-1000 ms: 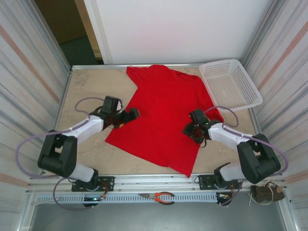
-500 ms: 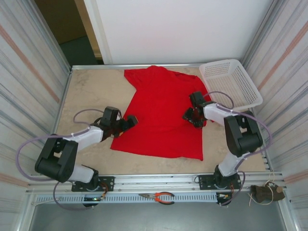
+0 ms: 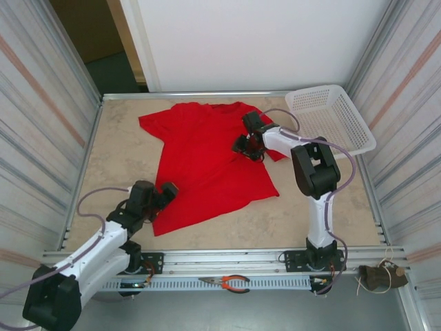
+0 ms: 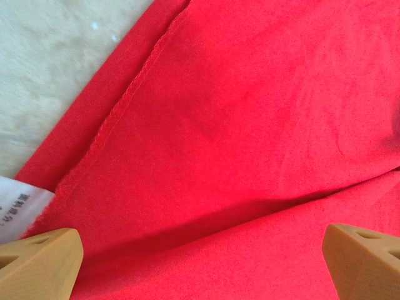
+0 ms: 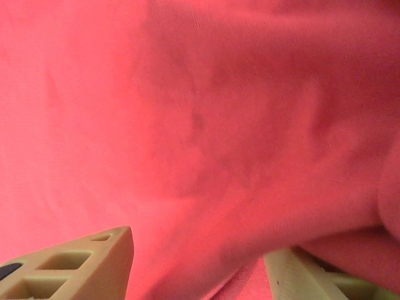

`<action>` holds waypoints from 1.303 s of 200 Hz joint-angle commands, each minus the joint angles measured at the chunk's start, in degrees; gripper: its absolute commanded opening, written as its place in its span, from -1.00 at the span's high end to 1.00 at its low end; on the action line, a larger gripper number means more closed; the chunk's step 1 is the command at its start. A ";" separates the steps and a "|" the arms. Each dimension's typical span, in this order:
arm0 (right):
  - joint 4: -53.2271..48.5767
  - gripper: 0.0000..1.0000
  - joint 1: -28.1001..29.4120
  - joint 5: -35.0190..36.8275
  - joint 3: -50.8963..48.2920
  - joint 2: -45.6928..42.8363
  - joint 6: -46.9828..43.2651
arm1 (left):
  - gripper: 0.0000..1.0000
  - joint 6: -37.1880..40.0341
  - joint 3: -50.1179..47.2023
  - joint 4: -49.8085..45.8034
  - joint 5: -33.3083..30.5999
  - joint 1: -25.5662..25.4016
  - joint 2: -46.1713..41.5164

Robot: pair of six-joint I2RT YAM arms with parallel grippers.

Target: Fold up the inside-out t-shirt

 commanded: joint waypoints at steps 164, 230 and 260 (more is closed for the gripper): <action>-8.69 -0.08 23.01 12.64 -50.92 -63.82 29.03 | -0.97 34.07 26.97 -8.25 2.48 -8.63 14.86; -3.64 0.09 34.36 16.22 -53.19 -55.96 38.25 | -0.97 36.17 27.45 -11.13 5.06 -9.10 16.76; -5.02 0.11 34.58 16.45 -51.60 -54.37 37.89 | -0.97 35.98 26.51 -10.64 5.61 -9.16 16.08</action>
